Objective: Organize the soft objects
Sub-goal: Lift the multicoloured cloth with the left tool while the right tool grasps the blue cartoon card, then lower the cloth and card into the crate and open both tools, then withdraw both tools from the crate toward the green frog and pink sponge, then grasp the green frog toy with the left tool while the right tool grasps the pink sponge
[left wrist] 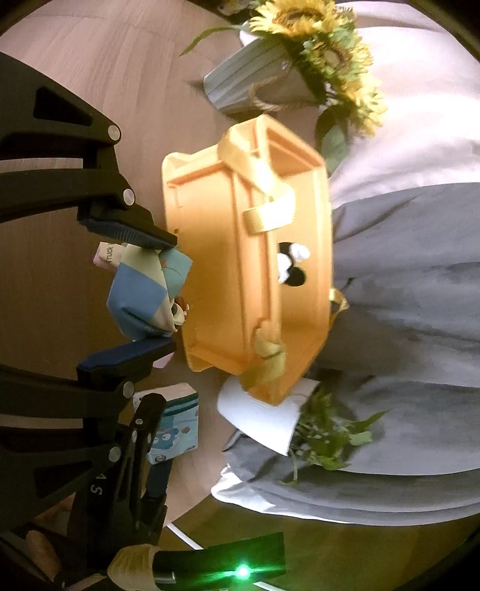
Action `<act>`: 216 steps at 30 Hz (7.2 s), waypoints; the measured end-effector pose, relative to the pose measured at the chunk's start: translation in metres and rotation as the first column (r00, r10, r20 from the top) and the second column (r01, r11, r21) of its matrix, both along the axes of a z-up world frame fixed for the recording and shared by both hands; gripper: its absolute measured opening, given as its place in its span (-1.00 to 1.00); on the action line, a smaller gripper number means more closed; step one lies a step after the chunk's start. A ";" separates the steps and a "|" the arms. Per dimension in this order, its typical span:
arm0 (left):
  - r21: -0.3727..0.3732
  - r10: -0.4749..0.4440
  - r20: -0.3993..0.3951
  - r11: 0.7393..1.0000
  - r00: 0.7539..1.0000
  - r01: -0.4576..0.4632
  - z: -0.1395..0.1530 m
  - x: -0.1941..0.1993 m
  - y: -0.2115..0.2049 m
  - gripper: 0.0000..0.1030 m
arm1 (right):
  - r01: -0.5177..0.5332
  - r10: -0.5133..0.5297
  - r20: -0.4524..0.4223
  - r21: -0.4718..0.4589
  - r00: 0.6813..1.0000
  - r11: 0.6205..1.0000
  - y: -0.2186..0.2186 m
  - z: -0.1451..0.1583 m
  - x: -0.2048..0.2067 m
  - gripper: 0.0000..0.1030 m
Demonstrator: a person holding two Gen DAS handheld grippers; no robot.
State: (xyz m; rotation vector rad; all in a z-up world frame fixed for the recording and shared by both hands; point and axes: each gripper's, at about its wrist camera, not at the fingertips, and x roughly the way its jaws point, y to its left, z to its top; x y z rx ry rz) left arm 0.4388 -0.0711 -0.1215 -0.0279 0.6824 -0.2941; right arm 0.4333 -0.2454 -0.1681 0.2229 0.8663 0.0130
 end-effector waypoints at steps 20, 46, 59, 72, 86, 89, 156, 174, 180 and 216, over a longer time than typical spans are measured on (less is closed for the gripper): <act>-0.031 0.074 0.181 0.997 0.981 -0.069 0.071 -0.006 0.025 -0.06 | -0.008 0.008 0.235 0.003 0.972 1.000 0.019 0.085 -0.001 0.45; 0.002 0.132 0.298 0.990 0.945 -0.139 0.107 0.062 0.045 -0.06 | -0.081 0.085 0.366 -0.027 0.927 0.996 0.042 0.131 0.064 0.45; 0.052 0.123 0.268 0.989 0.956 -0.142 0.084 0.113 0.046 -0.06 | -0.086 0.104 0.283 -0.075 0.953 0.993 0.055 0.116 0.117 0.45; 0.088 0.098 0.204 0.989 0.974 -0.118 0.057 0.163 0.043 -0.05 | -0.107 0.125 0.217 -0.096 0.968 0.990 0.053 0.092 0.161 0.46; 0.091 0.106 0.193 0.988 0.975 -0.125 0.057 0.161 0.041 0.23 | -0.086 0.104 0.184 -0.103 0.977 0.991 0.051 0.087 0.172 0.48; 0.091 0.113 0.199 0.987 0.973 -0.133 0.061 0.153 0.041 0.24 | -0.080 0.097 0.195 -0.093 0.976 0.992 0.050 0.090 0.165 0.48; 0.111 0.099 0.009 0.989 0.995 -0.099 -0.001 0.033 0.029 0.35 | 0.017 -0.014 0.135 -0.024 0.991 1.000 0.028 0.042 0.032 0.47; 0.138 0.076 -0.089 0.988 0.993 -0.063 -0.051 0.053 0.018 0.35 | 0.047 -0.047 -0.001 -0.003 0.999 0.999 0.019 -0.008 0.047 0.47; 0.143 0.079 -0.131 0.988 0.988 -0.060 -0.068 0.062 0.017 0.35 | 0.043 -0.043 -0.041 -0.001 0.998 0.999 0.021 -0.025 0.054 0.47; 0.081 0.044 -0.257 0.996 0.965 -0.024 -0.106 0.085 0.013 -0.02 | 0.011 -0.012 -0.112 -0.007 0.994 1.000 0.039 -0.060 0.073 -0.13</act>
